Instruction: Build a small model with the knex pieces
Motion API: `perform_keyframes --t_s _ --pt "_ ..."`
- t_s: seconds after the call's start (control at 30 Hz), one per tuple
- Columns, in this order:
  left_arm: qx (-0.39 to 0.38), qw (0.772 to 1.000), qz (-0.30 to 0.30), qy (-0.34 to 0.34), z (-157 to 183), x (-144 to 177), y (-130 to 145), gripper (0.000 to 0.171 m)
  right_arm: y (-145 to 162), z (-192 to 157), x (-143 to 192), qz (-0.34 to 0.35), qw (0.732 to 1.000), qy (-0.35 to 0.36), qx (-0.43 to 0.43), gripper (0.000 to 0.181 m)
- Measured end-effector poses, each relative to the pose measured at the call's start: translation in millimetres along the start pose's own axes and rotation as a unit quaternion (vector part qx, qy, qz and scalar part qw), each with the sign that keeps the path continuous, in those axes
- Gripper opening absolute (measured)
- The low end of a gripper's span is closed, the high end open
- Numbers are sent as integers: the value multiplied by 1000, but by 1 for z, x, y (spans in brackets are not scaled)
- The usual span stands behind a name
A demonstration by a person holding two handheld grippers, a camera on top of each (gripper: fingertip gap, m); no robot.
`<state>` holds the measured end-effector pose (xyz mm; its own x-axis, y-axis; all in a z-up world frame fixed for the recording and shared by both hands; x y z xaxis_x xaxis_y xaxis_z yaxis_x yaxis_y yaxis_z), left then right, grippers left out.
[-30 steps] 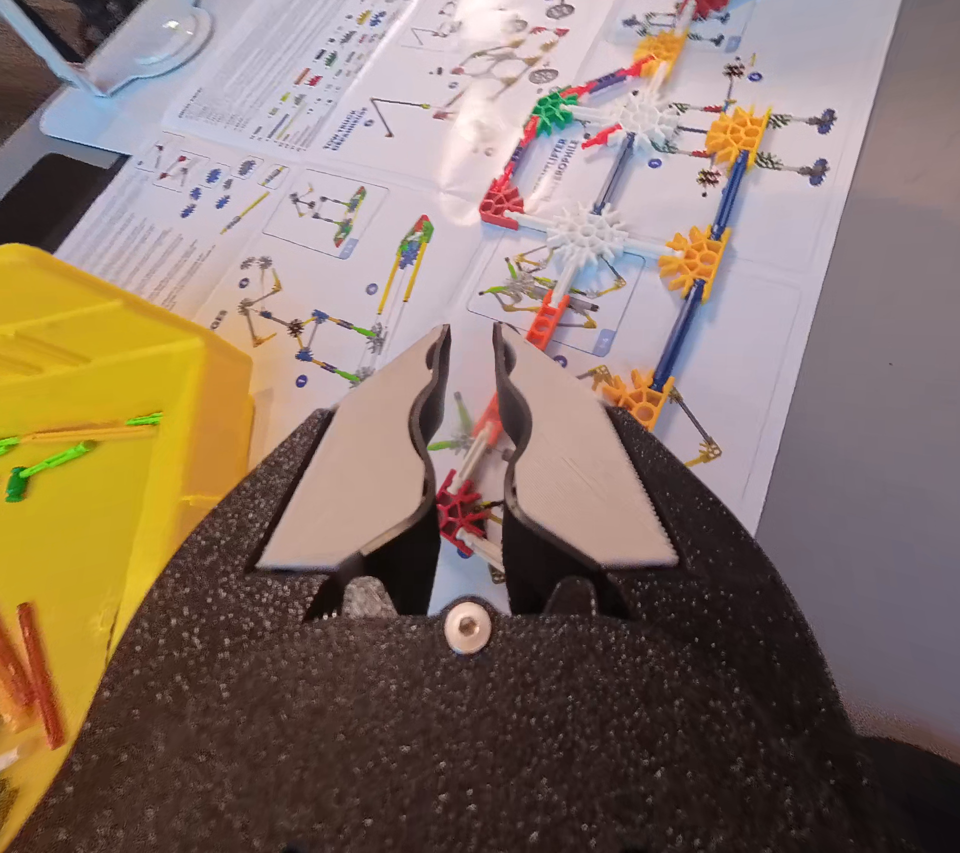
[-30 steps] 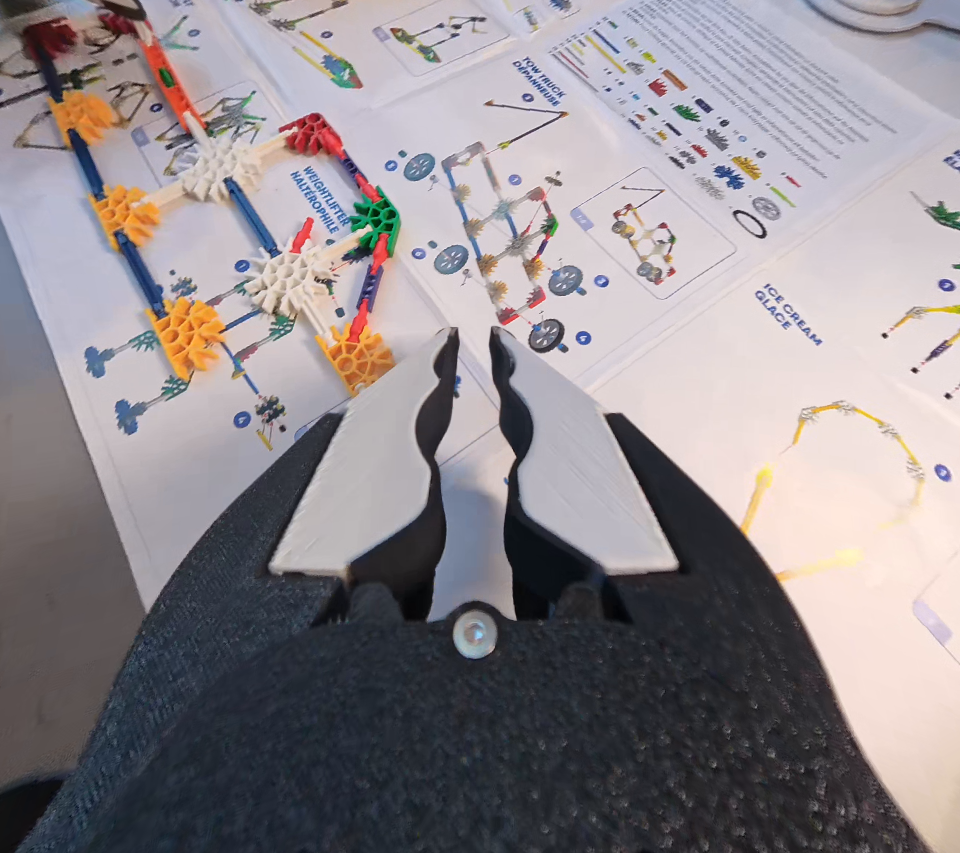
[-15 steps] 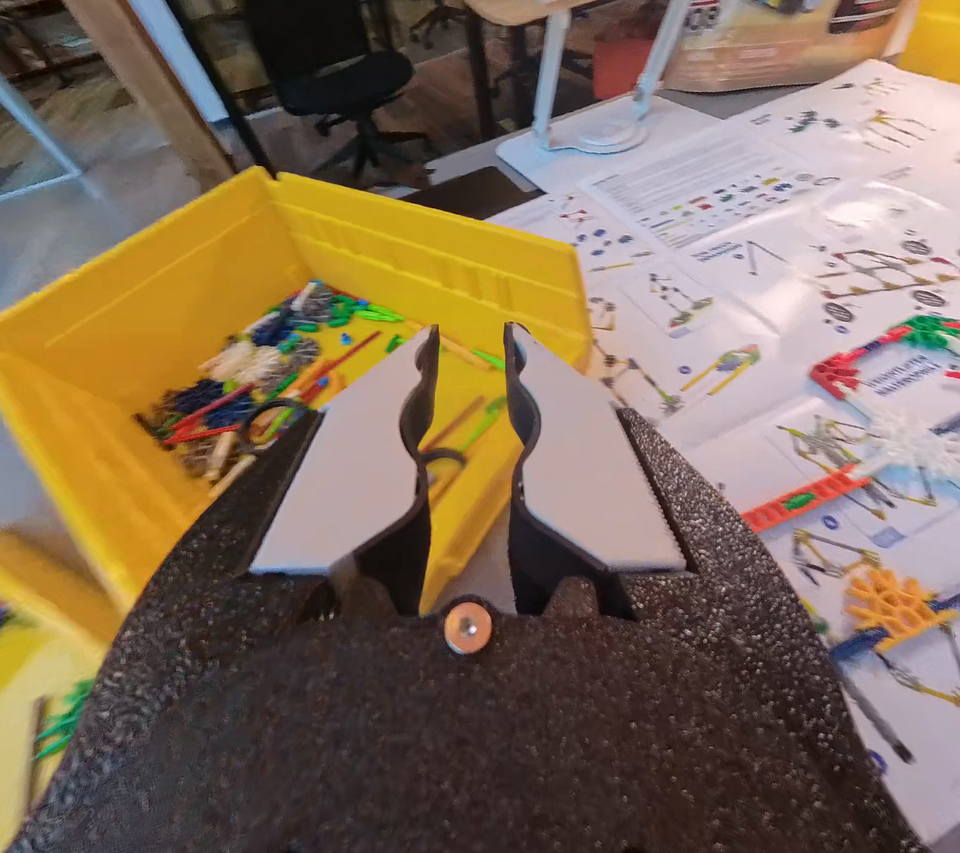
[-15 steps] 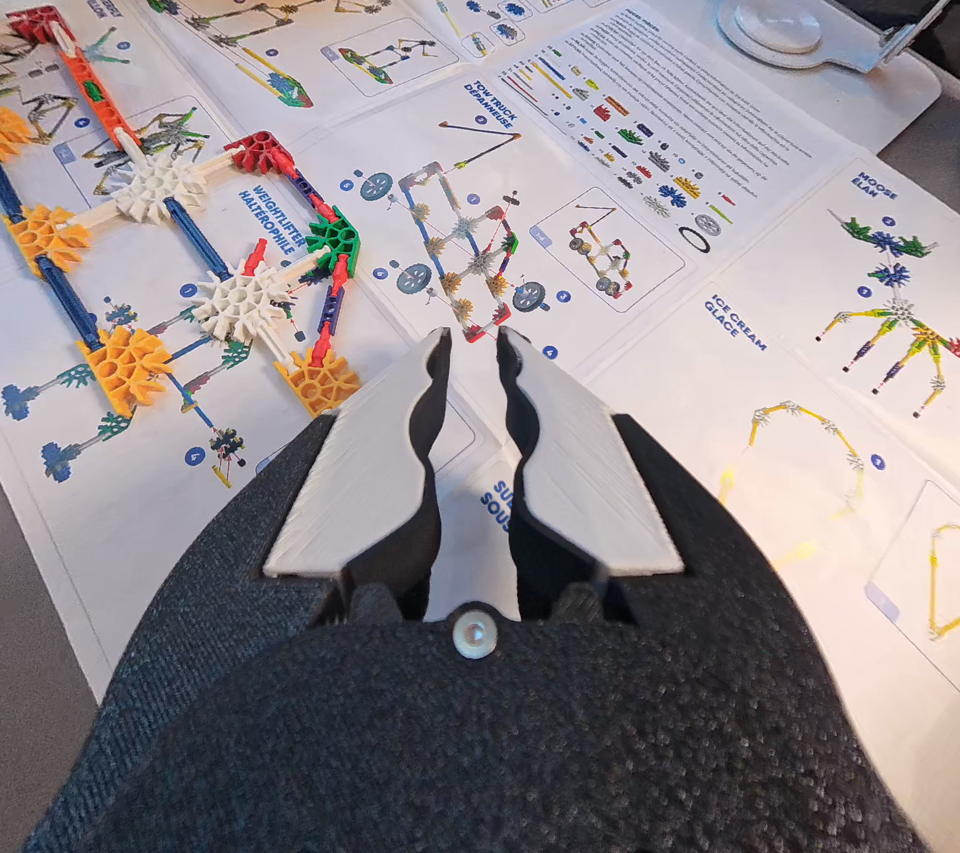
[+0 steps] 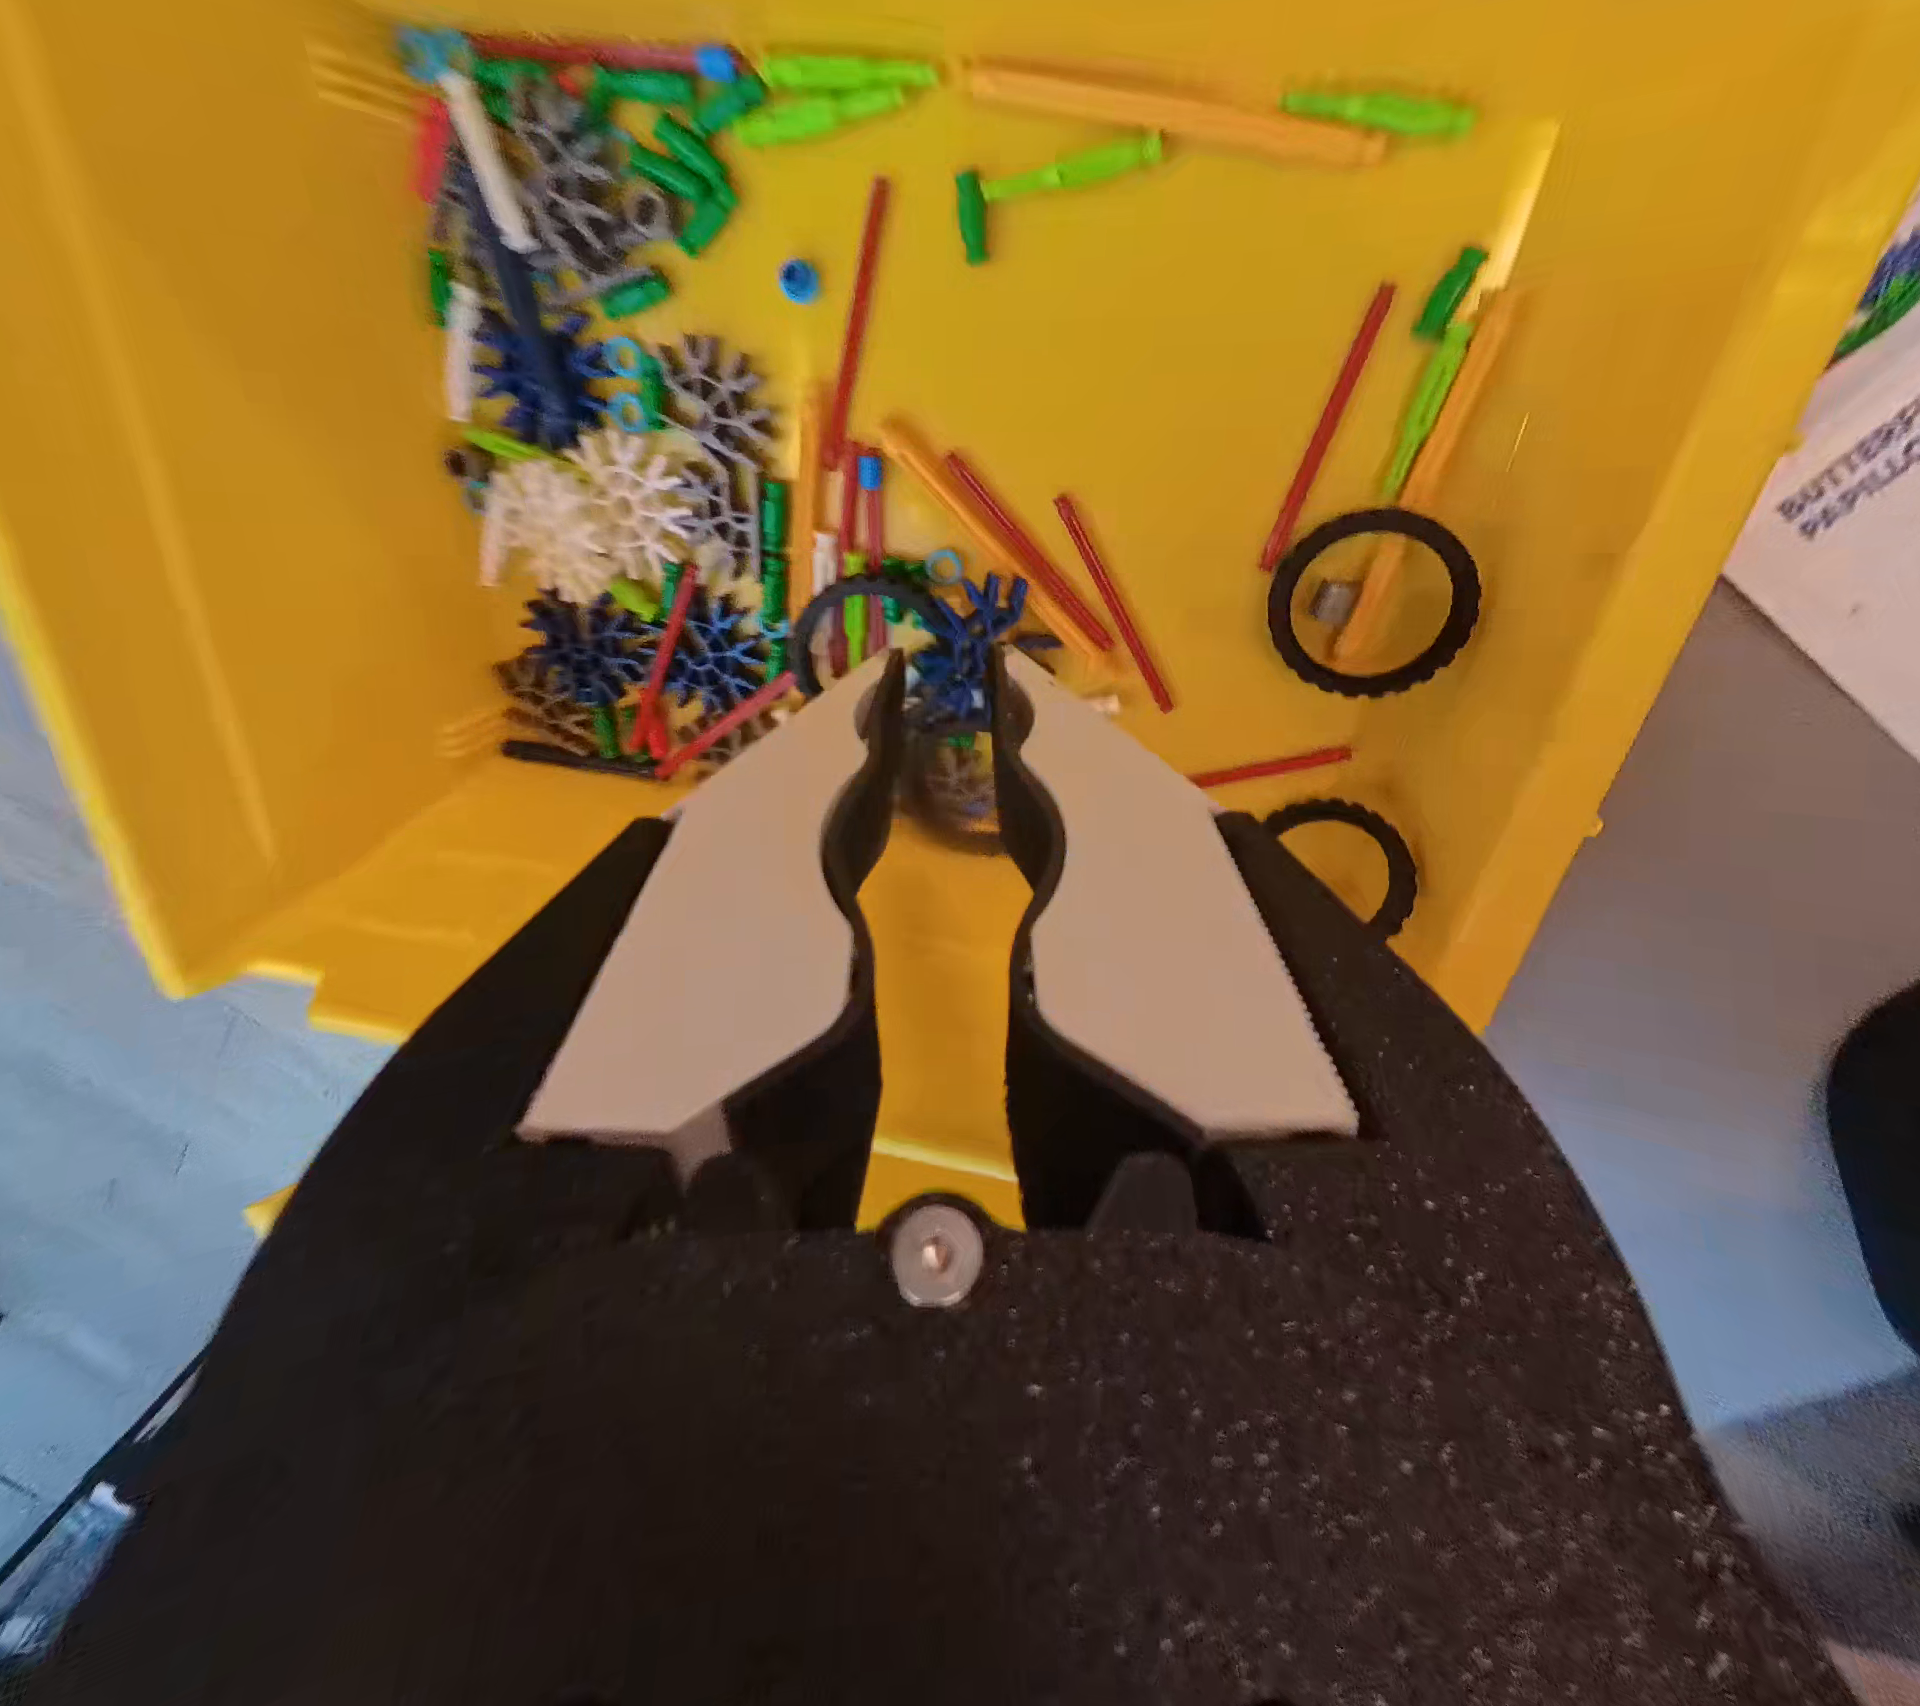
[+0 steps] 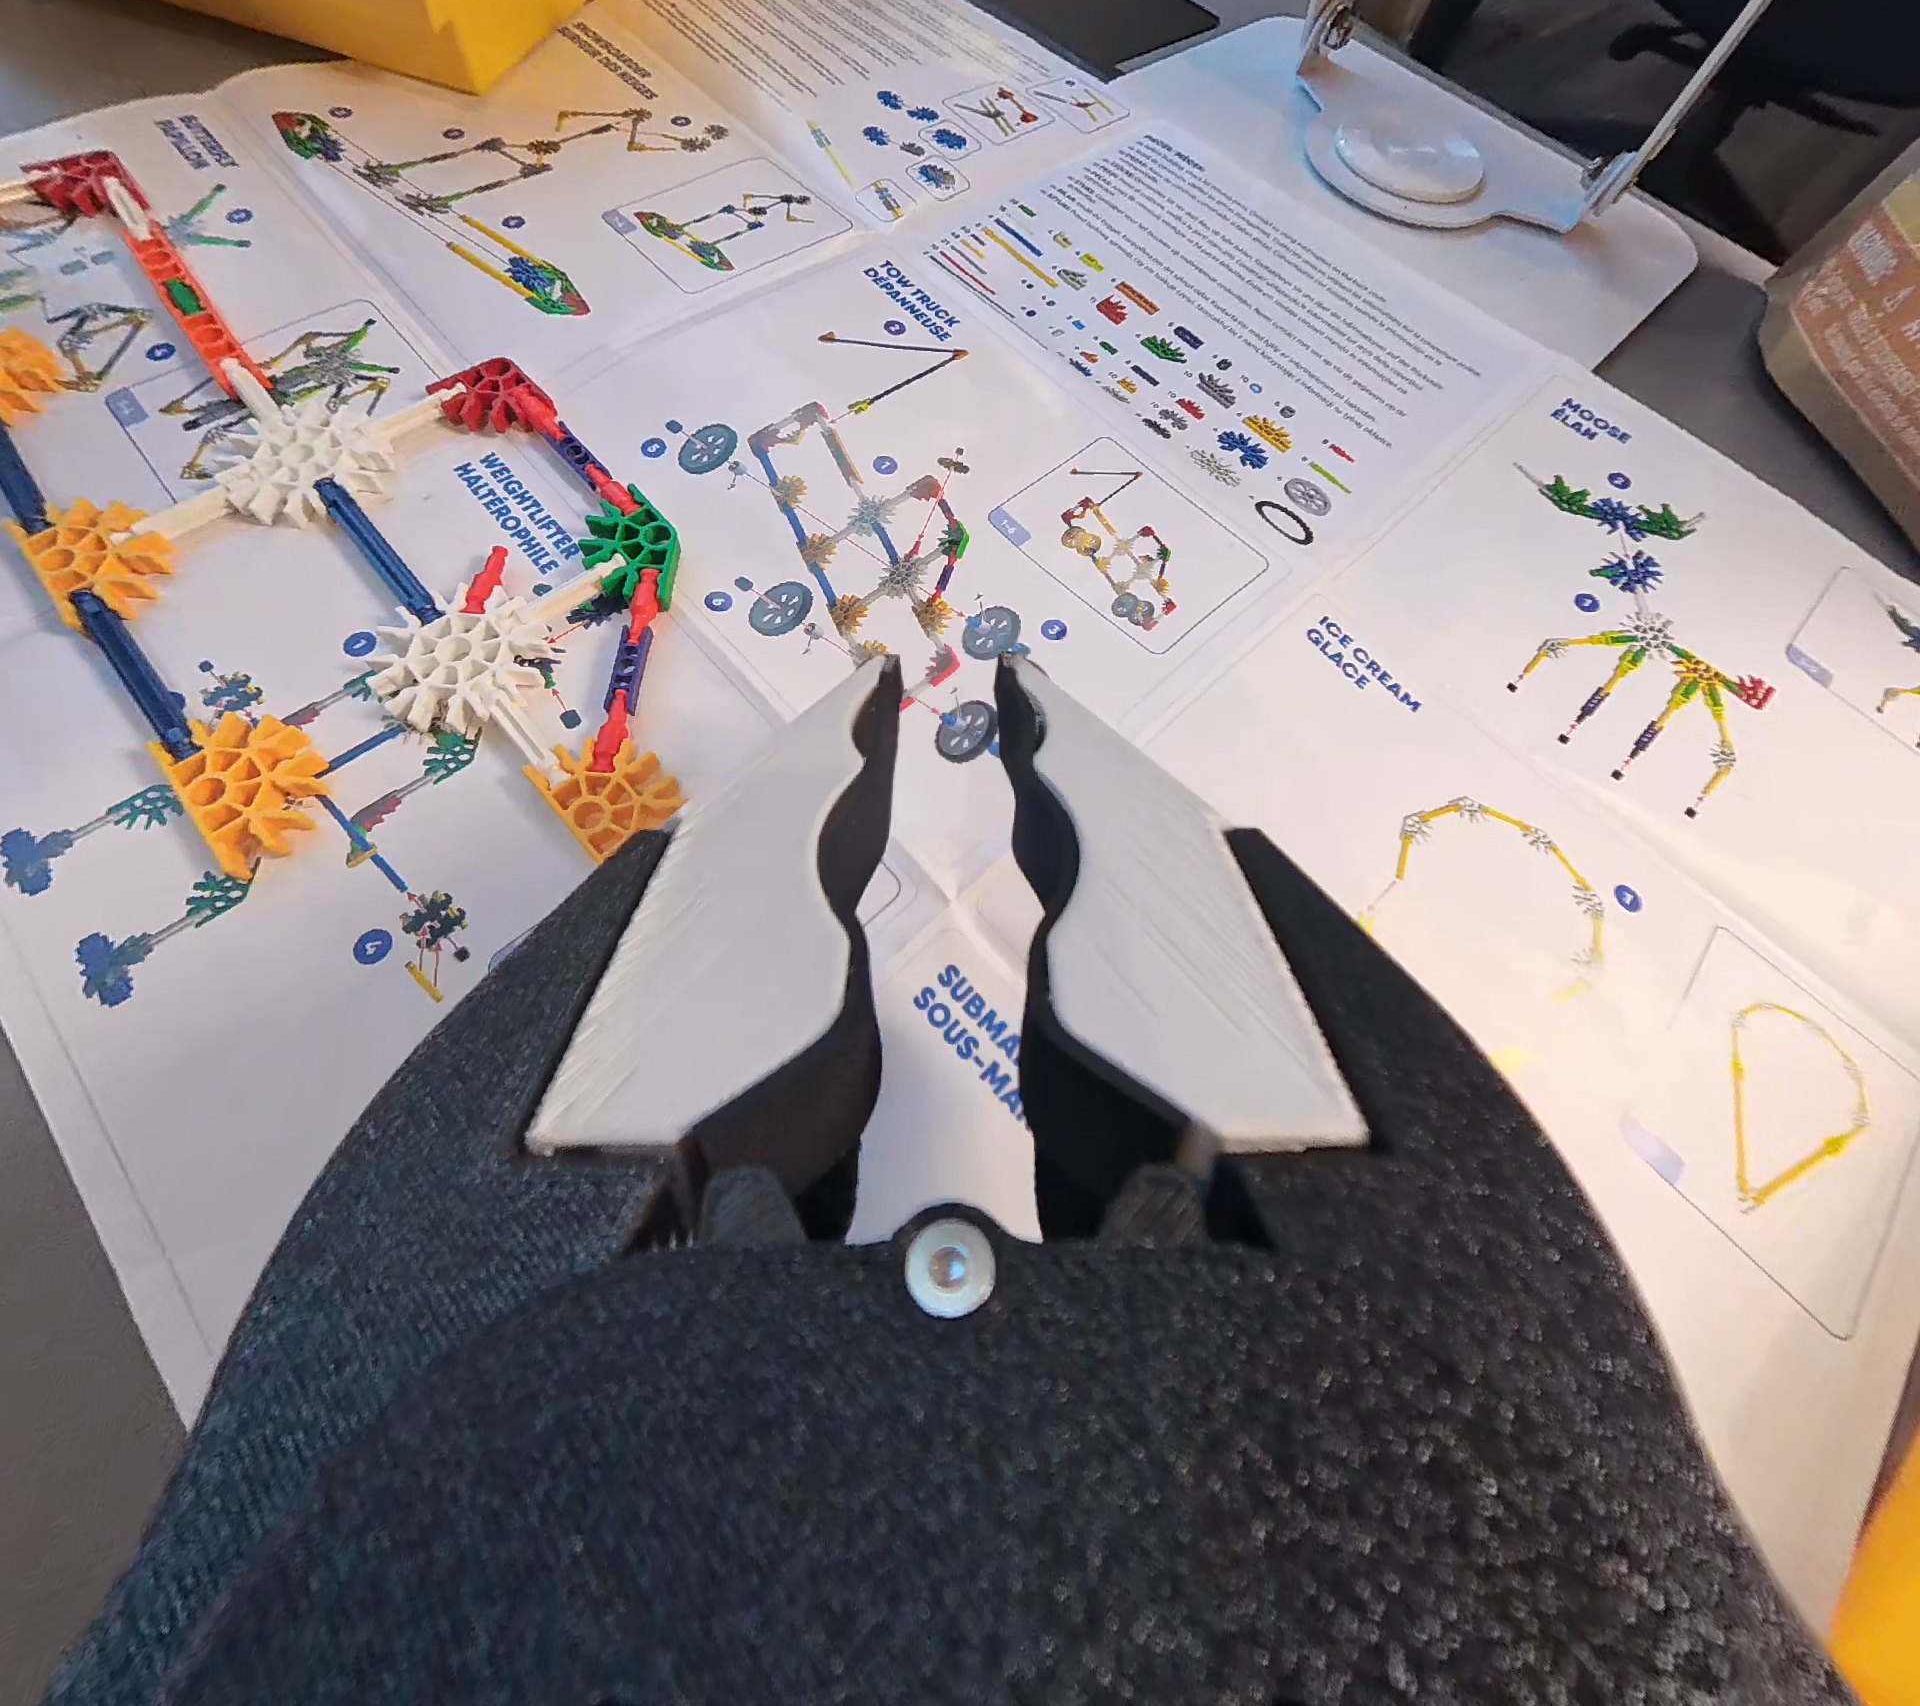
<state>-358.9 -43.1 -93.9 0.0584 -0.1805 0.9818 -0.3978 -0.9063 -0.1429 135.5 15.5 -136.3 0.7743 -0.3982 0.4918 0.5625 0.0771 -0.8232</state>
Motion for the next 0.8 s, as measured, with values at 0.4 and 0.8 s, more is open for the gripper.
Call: perform_keyframes --t_s 0.4,0.8 --pt "-112 979 -164 40 19 -44 28 21 7 0 -4 -8 1000 -8 -4 17" --pt "-195 968 -159 19 23 -52 28 4 10 -2 -6 -20 1000 -14 -1 17"
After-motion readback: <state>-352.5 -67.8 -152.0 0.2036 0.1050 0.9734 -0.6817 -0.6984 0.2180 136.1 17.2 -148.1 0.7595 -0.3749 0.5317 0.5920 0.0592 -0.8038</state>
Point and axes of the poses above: each gripper's, where its closed fingertips meet, x back along the fingers, y out of its underside, z = x × y across the jaws, the point moved 6 cm from there along x, back along the fingers, and after that the axes turned 11 degrees about x, right-handed, at the moved point
